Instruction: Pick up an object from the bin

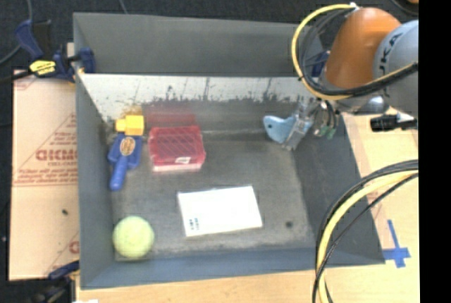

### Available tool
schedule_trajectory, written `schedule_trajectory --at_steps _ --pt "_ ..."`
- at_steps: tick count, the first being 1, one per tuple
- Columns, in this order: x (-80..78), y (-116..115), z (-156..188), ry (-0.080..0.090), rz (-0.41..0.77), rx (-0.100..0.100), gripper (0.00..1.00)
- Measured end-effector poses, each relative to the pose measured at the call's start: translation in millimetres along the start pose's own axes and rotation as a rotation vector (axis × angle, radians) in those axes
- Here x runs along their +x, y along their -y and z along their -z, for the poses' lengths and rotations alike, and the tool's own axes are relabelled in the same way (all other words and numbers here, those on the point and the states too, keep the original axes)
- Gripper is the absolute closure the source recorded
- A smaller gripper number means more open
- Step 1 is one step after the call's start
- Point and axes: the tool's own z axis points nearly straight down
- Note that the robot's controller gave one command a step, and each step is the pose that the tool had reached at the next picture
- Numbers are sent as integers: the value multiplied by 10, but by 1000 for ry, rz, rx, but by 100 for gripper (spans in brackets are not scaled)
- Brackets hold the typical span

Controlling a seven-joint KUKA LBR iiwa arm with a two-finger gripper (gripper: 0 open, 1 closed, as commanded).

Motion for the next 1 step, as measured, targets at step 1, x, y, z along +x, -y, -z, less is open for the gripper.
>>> schedule_trajectory --at_steps 1 --pt "-3 3 129 1 0 0 100"
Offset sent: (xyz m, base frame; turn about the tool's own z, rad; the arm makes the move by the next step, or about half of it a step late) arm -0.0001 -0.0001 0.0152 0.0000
